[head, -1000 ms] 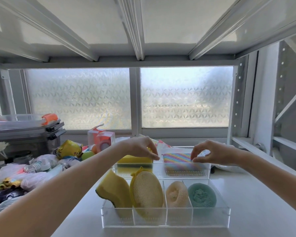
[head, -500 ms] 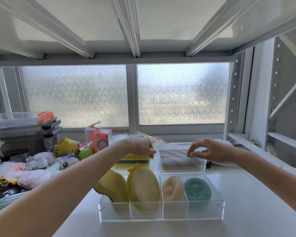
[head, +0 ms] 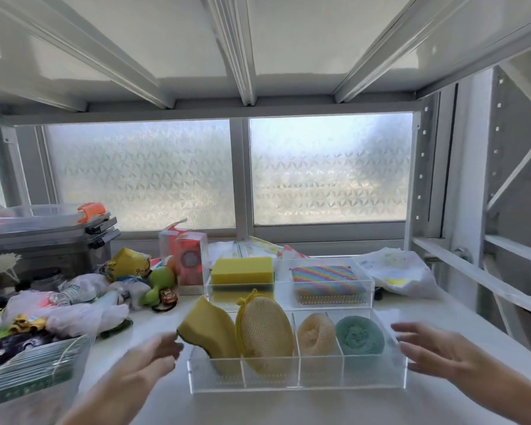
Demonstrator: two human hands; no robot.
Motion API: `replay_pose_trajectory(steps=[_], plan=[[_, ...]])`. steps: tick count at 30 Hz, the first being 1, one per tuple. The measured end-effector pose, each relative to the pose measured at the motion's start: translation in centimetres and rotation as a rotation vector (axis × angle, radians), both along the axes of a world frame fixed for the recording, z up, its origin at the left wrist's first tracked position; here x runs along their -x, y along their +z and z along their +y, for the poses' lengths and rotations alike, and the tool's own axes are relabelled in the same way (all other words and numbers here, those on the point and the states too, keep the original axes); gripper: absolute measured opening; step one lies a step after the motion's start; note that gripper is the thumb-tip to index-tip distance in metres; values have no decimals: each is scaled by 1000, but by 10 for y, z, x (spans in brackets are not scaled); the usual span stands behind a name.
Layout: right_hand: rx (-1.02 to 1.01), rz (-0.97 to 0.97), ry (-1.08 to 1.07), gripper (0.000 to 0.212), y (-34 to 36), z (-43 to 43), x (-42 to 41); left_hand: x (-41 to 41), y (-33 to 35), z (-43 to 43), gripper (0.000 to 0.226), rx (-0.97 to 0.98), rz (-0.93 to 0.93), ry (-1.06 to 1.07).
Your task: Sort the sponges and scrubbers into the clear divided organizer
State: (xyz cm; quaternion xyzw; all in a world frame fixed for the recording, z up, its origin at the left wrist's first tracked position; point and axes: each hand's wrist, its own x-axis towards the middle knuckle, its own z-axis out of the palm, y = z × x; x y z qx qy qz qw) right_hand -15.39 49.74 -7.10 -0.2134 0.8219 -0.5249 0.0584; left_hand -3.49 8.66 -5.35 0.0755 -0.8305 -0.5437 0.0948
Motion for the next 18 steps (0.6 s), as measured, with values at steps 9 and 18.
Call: replay_pose_trajectory(steps=[9, 18], plan=[[-420, 387, -300, 128, -23, -31, -24, -10, -32, 47, 75, 279, 39, 129], [-681, 441, -294, 112, 1, -42, -49, -15, -31, 50, 63, 760, 210, 219]])
